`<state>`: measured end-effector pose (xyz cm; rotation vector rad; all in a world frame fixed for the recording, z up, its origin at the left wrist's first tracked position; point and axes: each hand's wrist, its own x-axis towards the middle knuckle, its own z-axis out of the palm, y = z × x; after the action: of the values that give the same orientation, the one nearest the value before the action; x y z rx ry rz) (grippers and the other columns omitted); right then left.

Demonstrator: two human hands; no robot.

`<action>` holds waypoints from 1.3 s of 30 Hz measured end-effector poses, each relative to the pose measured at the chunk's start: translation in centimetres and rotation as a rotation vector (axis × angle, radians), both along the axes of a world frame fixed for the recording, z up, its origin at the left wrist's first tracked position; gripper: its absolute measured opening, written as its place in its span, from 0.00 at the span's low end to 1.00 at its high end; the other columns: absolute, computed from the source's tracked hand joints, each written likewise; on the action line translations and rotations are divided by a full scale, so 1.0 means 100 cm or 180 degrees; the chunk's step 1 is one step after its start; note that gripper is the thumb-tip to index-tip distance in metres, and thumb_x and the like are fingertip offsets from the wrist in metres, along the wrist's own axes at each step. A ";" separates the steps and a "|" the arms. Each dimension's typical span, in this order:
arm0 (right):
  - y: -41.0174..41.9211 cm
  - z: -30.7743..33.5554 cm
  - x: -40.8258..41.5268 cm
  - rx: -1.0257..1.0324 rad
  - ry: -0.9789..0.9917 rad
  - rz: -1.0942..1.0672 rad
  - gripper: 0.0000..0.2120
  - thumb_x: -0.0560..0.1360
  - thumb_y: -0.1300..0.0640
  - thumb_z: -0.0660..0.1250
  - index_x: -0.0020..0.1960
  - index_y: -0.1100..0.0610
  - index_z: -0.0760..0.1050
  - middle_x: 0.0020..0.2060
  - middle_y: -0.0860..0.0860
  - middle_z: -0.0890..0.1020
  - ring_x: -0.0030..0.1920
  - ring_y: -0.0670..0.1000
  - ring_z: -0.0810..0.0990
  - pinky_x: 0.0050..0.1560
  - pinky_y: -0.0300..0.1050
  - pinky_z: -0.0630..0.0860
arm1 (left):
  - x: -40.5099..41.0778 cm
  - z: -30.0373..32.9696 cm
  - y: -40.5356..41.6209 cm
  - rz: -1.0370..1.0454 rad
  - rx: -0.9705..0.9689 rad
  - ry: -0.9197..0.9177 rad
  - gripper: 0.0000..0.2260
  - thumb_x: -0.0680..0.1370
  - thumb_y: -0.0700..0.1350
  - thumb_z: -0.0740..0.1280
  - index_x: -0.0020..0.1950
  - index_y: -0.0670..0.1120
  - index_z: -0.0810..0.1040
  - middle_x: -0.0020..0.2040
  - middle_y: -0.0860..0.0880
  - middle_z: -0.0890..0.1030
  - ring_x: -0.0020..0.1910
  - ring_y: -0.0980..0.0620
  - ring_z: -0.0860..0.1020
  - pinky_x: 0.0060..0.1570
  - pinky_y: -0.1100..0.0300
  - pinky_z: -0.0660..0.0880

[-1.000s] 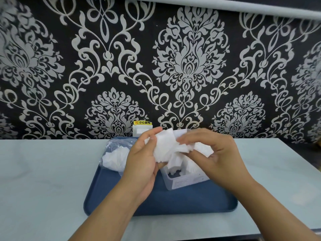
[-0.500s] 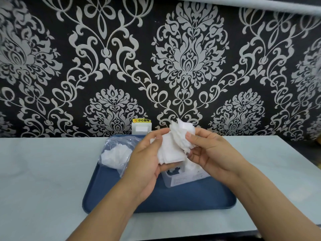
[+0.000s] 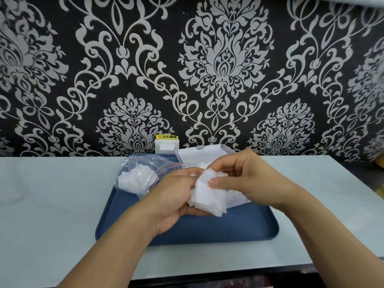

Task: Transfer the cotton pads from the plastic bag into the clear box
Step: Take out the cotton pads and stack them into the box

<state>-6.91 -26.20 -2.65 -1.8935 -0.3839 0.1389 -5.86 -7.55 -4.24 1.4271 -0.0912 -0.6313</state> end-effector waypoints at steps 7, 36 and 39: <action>0.005 -0.006 -0.001 -0.0887 -0.0490 -0.0339 0.21 0.68 0.58 0.80 0.60 0.47 0.82 0.50 0.42 0.82 0.49 0.45 0.80 0.42 0.35 0.76 | 0.003 -0.003 -0.001 0.0362 0.0030 -0.0126 0.11 0.84 0.39 0.60 0.60 0.39 0.80 0.56 0.38 0.85 0.46 0.42 0.82 0.44 0.46 0.79; 0.028 -0.011 -0.004 0.0928 -0.0076 -0.0985 0.09 0.77 0.62 0.71 0.56 0.59 0.81 0.50 0.56 0.86 0.52 0.55 0.85 0.54 0.47 0.81 | 0.002 0.005 -0.002 0.0997 -0.1356 -0.0139 0.15 0.86 0.46 0.55 0.64 0.46 0.80 0.59 0.42 0.85 0.59 0.39 0.83 0.59 0.40 0.79; 0.032 -0.011 -0.003 0.1193 0.0260 -0.0827 0.11 0.79 0.62 0.69 0.61 0.61 0.79 0.53 0.61 0.85 0.53 0.66 0.84 0.58 0.63 0.80 | 0.001 0.006 -0.007 0.1005 -0.1105 -0.0342 0.14 0.85 0.51 0.59 0.63 0.49 0.81 0.58 0.43 0.85 0.58 0.42 0.84 0.56 0.41 0.81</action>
<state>-7.23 -23.04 -3.72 -1.5445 -0.0958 -0.0292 -5.80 -8.29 -3.67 1.1070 -0.0549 -0.2620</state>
